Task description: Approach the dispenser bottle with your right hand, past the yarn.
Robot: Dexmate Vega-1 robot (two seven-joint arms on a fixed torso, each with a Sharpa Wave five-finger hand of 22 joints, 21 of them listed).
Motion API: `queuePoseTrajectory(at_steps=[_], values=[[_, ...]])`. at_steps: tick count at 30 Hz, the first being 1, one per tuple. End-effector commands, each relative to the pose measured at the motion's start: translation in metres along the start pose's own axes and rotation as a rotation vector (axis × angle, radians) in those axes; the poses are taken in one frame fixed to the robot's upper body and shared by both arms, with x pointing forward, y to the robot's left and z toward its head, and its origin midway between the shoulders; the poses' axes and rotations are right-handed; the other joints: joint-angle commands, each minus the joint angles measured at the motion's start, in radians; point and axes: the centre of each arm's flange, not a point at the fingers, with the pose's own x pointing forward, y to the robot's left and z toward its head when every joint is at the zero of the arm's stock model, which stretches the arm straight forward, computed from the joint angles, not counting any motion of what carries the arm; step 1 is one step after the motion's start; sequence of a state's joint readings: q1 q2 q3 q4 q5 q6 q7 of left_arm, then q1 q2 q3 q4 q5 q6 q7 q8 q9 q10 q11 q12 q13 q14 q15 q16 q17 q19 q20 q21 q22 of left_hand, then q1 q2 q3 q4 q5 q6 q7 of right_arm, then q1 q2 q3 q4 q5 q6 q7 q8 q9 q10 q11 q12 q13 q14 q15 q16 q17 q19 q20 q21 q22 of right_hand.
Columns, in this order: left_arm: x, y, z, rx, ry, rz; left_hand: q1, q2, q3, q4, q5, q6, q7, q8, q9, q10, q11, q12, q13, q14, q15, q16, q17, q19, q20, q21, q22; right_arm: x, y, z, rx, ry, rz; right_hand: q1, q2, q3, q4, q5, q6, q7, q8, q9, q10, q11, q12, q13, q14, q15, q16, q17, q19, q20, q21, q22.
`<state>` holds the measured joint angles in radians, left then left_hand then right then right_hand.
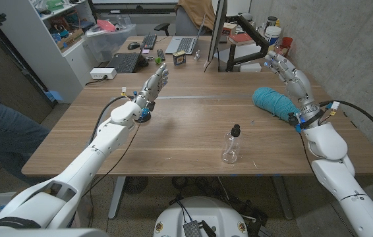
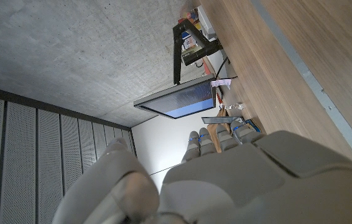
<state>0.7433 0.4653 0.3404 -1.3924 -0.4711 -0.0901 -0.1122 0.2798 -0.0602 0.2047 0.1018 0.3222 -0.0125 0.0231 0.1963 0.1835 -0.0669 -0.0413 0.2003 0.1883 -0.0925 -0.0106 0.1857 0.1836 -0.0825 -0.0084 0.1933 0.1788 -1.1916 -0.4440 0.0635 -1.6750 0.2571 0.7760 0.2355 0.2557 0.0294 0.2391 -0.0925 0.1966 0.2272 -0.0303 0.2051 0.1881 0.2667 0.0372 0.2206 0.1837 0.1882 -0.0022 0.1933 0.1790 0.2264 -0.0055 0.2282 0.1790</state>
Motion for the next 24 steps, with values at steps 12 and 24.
queuePoseTrajectory(at_steps=[12,24], values=[[0.003,0.005,0.003,0.012,0.017,-0.005,0.004,0.006,-0.007,-0.002,0.005,0.008,0.001,0.004,0.006,-0.003,0.002,0.003,0.003,-0.003,0.009,0.006,0.003,0.002,0.007,0.009,0.003,-0.005,0.002,0.013,-0.01,-0.033,0.011,0.002,-0.004,-0.007,-0.006,0.004,0.006,-0.005,-0.003,0.004,0.018,0.002,0.008,0.003,0.014,-0.003,0.002,0.003,0.031,0.009,0.008,0.004],[0.005,0.005,0.006,0.027,0.023,-0.019,0.005,0.007,-0.01,-0.002,0.005,0.008,0.0,0.004,0.006,-0.004,0.001,0.003,0.003,-0.004,0.008,0.005,0.003,0.001,0.009,0.009,0.003,-0.003,0.002,0.03,-0.069,-0.056,0.048,0.003,-0.007,-0.008,-0.008,0.005,0.008,-0.008,-0.003,0.004,0.024,0.002,0.009,0.003,0.018,-0.011,0.001,0.002,0.052,0.017,0.011,0.003]])
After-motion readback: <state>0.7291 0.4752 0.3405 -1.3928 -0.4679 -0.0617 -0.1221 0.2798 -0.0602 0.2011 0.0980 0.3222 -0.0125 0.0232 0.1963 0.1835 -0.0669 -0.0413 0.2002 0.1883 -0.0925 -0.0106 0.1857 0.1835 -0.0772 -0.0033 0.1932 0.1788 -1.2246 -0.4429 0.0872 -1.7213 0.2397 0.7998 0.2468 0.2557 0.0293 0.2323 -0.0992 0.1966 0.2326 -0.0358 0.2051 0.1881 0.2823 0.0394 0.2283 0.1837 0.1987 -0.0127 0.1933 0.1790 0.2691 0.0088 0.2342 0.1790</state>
